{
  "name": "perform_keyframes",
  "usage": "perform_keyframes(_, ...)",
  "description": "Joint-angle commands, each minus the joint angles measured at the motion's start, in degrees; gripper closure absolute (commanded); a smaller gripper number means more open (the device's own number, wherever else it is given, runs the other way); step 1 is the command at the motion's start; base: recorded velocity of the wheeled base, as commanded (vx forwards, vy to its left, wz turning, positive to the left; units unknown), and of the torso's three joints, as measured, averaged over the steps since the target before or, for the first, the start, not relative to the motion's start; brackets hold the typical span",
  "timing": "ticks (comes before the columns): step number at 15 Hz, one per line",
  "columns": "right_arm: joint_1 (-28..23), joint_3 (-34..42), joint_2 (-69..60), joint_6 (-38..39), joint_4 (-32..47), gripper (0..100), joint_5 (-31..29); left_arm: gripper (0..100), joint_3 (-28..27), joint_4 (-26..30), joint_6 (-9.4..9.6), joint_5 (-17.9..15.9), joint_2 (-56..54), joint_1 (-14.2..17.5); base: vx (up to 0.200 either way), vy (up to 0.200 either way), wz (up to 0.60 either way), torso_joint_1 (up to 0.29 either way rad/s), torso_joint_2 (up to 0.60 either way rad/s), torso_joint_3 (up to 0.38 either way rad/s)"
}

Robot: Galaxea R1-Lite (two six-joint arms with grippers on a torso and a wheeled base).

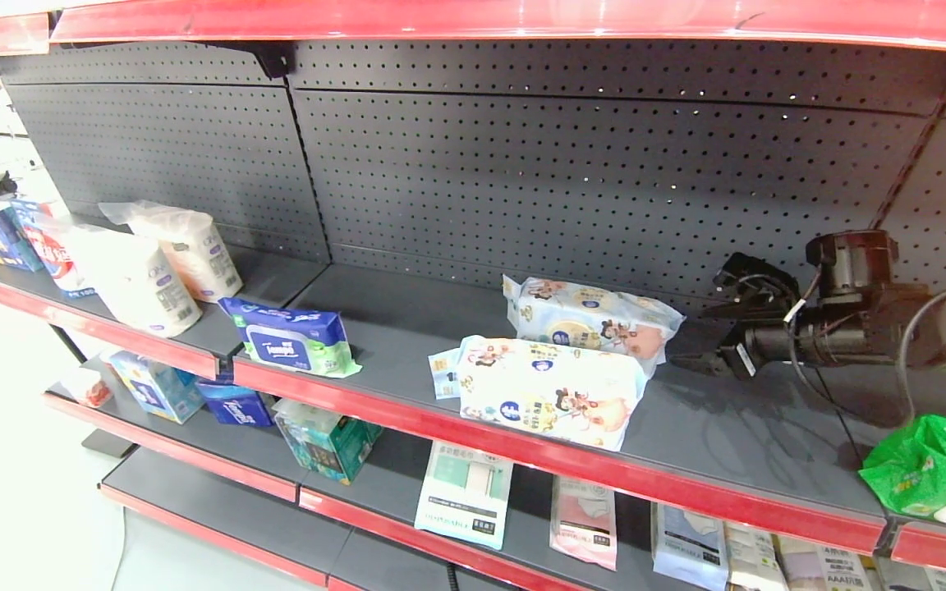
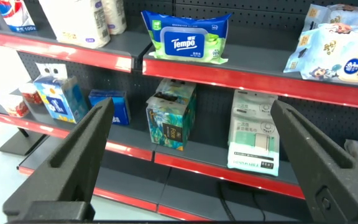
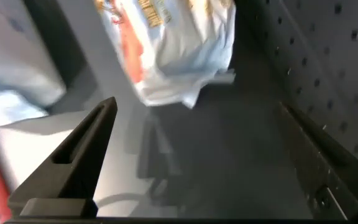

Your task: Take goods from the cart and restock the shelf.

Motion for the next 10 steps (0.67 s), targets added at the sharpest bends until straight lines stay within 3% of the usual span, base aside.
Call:
perform_keyframes(1, -0.2, 3.4, -4.3, 2.3, -0.4, 0, -0.1, 0, 0.0, 0.0, -0.04, 0.0, 0.0, 0.0, 0.000, 0.000, 0.00, 0.000, 0.00, 0.000)
perform_keyframes(4, -0.6, 5.7, -6.8, 9.3, -4.7, 0, -0.1, 0, 0.0, 0.0, -0.04, 0.0, 0.0, 0.0, 0.000, 0.000, 0.00, 0.000, 0.00, 0.000)
perform_keyframes(7, -0.6, 8.4, -9.7, 10.5, -5.5, 0, 0.0, 0, 0.0, 0.0, -0.04, 0.0, 0.0, 0.0, 0.000, 0.000, 0.00, 0.000, 0.00, 0.000)
perform_keyframes(10, 1.7, 18.0, -16.6, 10.6, -8.5, 0, 0.6, 0, 0.0, 0.0, -0.04, 0.0, 0.0, 0.0, 0.000, 0.000, 0.00, 0.000, 0.00, 0.000)
